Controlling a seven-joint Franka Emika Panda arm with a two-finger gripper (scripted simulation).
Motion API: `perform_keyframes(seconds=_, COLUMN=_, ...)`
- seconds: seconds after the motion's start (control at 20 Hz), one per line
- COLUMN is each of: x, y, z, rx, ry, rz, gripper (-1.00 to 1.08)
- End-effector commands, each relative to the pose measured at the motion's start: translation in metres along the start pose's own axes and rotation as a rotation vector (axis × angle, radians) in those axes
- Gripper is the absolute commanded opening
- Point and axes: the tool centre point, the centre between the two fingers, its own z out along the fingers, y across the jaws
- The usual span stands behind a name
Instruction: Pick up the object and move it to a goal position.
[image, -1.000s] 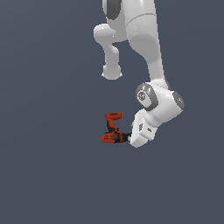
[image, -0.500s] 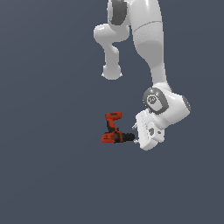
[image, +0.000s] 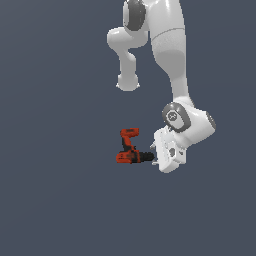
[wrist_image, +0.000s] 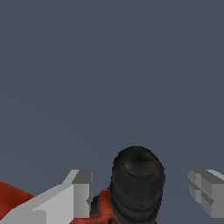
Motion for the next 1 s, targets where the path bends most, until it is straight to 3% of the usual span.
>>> perform_keyframes(seconds=0.0, x=-0.0003, y=-0.0005, z=0.0117, rx=0.001, ry=-0.002, rz=-0.003, gripper=0.68)
perform_keyframes(seconds=0.2, x=-0.0003, y=-0.0008, z=0.0196, rx=0.000, ry=-0.003, rz=-0.005, gripper=0.68)
perform_keyframes(seconds=0.25, x=-0.0003, y=-0.0008, z=0.0196, rx=0.000, ry=-0.003, rz=-0.005, gripper=-1.00)
perform_keyframes(seconds=0.95, x=-0.0027, y=-0.0018, z=0.0199, rx=-0.001, ry=-0.002, rz=-0.004, gripper=-1.00)
